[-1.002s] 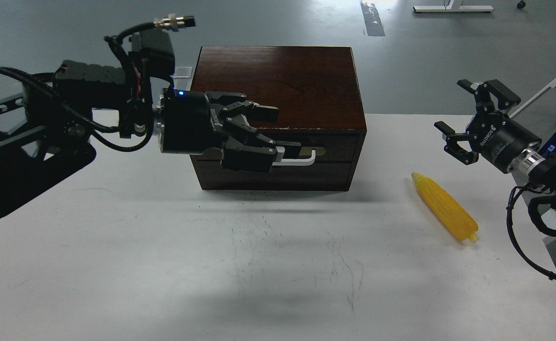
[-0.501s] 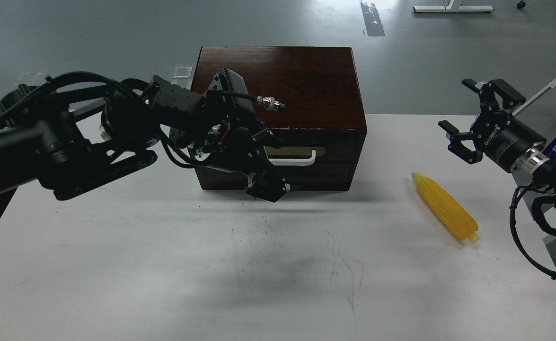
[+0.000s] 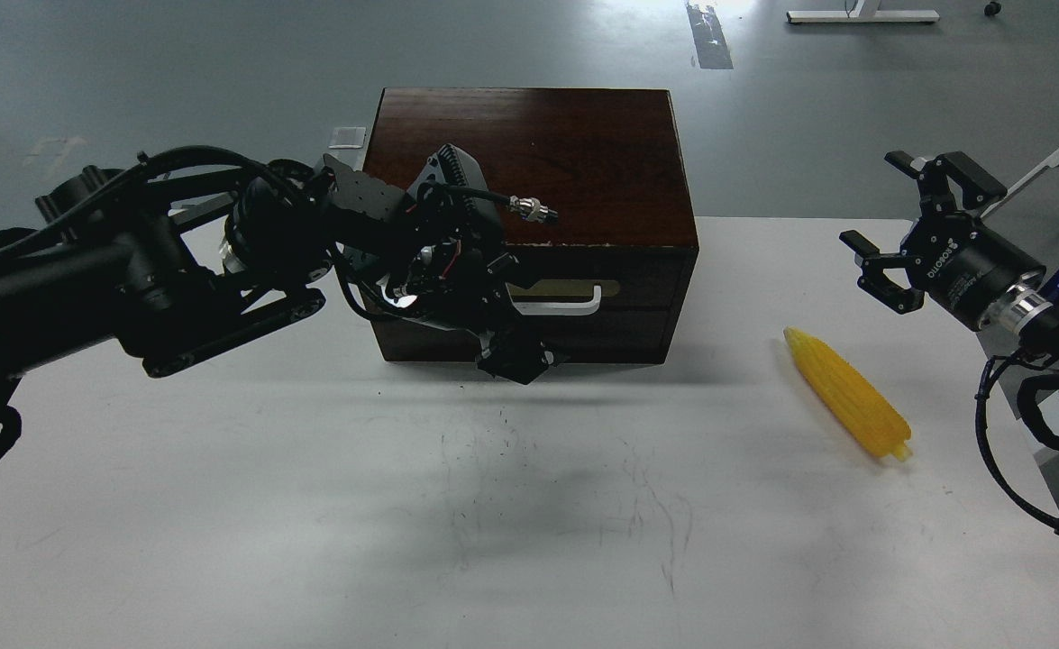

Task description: Put corn in drawer with both arms

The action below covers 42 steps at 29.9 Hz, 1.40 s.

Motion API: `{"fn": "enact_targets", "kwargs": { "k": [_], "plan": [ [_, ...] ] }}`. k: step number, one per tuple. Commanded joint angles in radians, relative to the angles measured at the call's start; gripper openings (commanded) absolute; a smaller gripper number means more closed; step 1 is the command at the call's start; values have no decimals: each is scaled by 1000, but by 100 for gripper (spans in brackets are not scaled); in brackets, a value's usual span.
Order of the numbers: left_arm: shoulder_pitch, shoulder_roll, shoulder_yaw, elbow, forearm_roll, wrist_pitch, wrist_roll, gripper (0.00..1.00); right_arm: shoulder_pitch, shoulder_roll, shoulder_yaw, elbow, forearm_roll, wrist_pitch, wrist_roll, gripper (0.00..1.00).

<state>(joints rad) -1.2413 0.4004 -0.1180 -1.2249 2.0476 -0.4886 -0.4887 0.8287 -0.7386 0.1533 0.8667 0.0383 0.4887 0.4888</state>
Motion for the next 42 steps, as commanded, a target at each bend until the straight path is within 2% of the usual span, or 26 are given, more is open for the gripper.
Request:
{"fn": "enact_targets", "kwargs": {
  "k": [1,30,34,42],
  "plan": [
    [0,0,14,11,0,0,0,99,-2,-12,-1,2,0,0,0,100],
    [19,2,18,45,0,0,0,99,-16,-13,0,2,0,0,0,100],
    [10,3,73,30,-4,0,0,99,-16,-13,0,2,0,0,0,100],
    [16,2,75,-4,-9,0,0,99,-16,-16,0,2,0,0,0,100]
  ]
}}
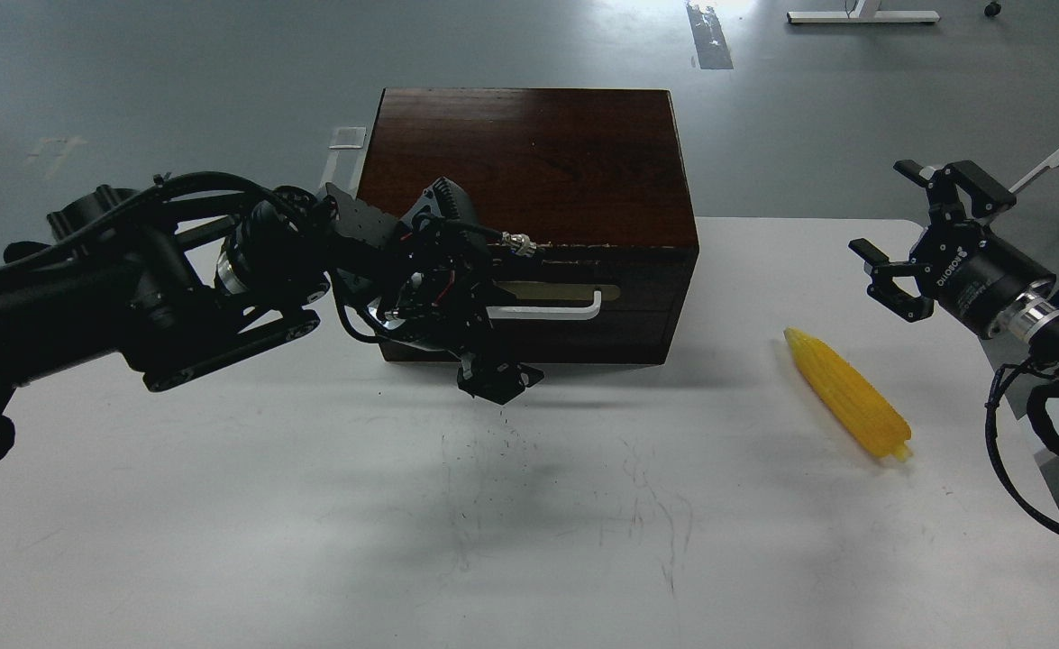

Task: Put corn in drawer with both arms
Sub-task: 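Pull the drawer handle toward the robot with the left gripper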

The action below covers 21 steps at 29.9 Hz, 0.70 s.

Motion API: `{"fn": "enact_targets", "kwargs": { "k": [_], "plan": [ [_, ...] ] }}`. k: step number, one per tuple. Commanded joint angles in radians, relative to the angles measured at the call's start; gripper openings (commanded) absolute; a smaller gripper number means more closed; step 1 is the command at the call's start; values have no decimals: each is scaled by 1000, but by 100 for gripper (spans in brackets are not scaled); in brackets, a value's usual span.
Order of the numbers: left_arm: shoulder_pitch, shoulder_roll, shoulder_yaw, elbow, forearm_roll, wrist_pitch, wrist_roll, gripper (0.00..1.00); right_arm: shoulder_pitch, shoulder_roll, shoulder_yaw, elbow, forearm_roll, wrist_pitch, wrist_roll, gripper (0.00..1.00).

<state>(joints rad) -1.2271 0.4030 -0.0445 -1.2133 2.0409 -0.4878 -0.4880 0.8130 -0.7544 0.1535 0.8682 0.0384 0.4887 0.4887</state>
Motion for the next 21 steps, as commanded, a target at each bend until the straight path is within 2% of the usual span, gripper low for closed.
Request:
{"fn": "enact_targets", "kwargs": {
  "k": [1,15,21],
  "plan": [
    [1,-1,2,-20,-4,-1,-1,99,0,0,0,0,0,0,0,100],
    [3,54,21,-196,-10,-1,-1,99,0,0,0,-1,0,0,0,100],
    [3,60,22,-226,-10,-1,-1,99,0,0,0,0,0,0,0,100]
  ]
}}
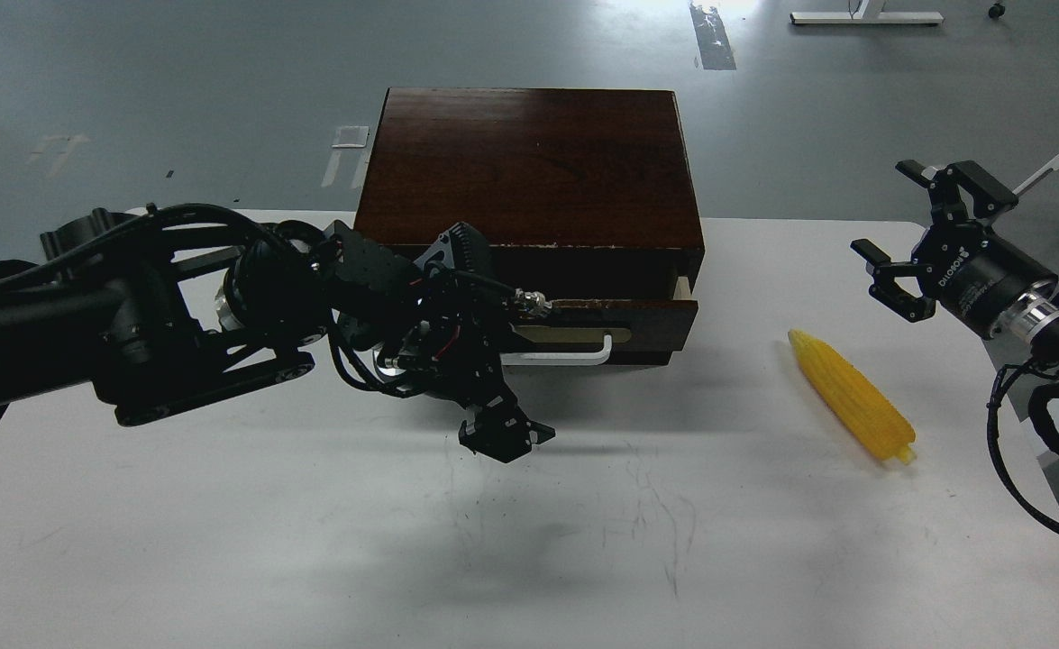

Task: Put corn in drawer with both arms
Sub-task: 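Pull the drawer handle toward the robot with the left gripper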

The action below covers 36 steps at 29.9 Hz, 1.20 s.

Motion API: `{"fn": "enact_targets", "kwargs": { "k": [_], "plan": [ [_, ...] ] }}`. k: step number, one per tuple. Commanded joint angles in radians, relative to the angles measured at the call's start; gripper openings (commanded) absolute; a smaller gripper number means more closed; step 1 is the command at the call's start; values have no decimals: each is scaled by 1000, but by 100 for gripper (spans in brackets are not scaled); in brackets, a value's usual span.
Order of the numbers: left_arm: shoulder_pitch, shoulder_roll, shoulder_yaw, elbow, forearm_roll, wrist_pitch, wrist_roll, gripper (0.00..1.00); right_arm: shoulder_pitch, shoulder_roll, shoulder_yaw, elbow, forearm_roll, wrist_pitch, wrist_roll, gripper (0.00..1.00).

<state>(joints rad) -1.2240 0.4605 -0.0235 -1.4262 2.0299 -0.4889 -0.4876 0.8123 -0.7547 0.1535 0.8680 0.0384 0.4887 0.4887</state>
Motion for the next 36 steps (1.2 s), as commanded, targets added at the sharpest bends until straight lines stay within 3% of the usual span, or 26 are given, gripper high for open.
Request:
{"fn": "enact_targets", "kwargs": {
  "k": [1,11,36],
  "plan": [
    [0,10,0,-25,1,0,-1,99,1,-2,0,-1,0,0,0,100],
    [1,59,13,-97,3,0,-1,99,1,-2,0,-1,0,0,0,100],
    [-14,64,13,-94,7,0,-1,99,1,-9,0,0,0,0,0,100]
  ]
}}
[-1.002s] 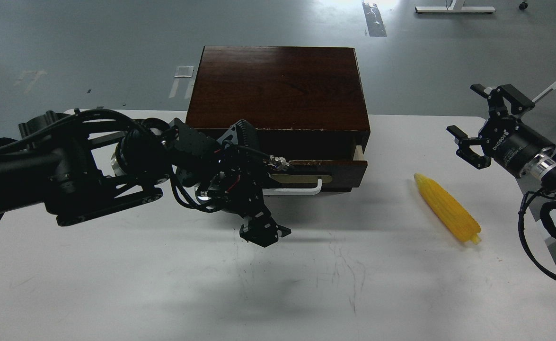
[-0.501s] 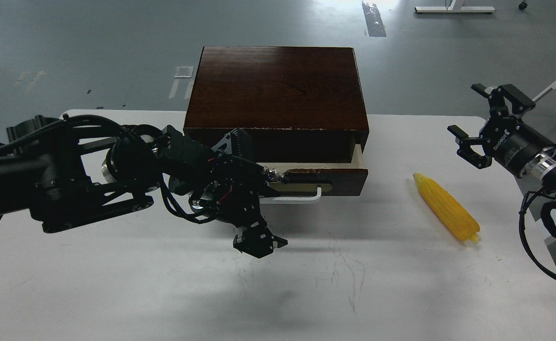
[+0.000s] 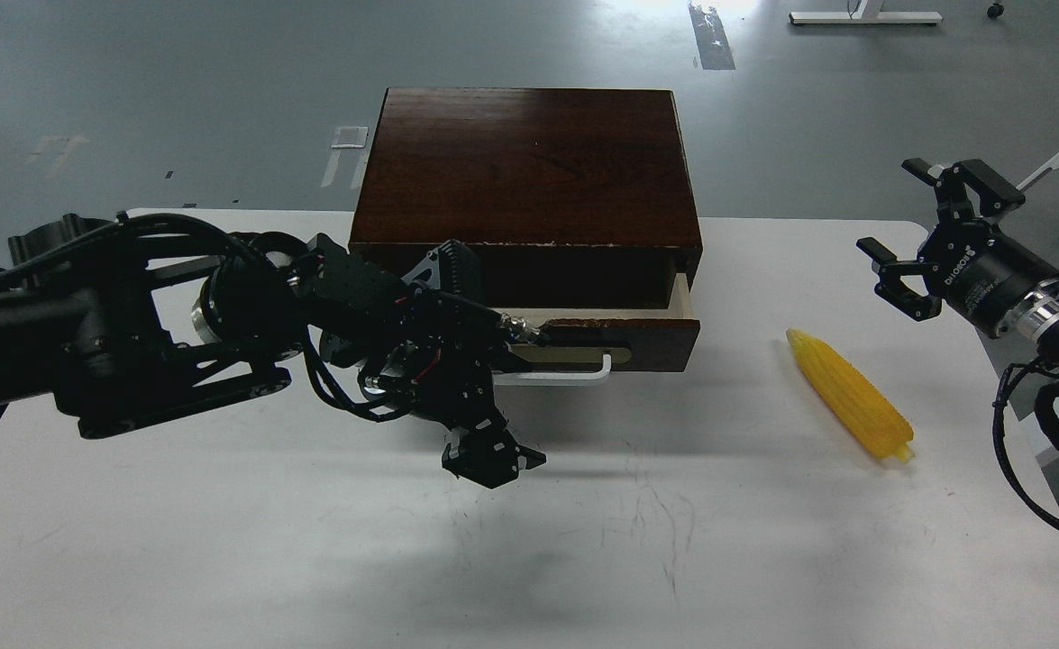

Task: Put corn in drawer with both arms
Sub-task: 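Pull the drawer handle toward the robot with the left gripper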

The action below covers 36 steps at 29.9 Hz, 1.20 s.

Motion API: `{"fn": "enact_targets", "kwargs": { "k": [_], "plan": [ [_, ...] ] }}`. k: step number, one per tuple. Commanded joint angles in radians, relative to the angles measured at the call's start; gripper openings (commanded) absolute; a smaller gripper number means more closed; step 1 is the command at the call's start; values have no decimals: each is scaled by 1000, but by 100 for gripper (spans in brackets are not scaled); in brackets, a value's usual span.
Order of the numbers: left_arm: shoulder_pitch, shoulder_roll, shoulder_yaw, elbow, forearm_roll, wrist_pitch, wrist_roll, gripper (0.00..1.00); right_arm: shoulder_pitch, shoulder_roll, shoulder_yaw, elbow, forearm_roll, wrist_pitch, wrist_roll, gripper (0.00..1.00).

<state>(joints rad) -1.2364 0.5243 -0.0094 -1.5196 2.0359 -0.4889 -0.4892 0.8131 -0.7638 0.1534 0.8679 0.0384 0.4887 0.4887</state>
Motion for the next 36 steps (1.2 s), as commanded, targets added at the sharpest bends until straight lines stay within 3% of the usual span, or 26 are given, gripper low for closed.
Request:
{"fn": "enact_targets", "kwargs": {
  "k": [1,36],
  "plan": [
    [-1,0,-1,-1,1,0,1,99,0,0,0,0,0,0,0,100],
    [-3,-4,-1,3,1,0,1,99,-2,0,6,3,0,0,0,100]
  ]
}}
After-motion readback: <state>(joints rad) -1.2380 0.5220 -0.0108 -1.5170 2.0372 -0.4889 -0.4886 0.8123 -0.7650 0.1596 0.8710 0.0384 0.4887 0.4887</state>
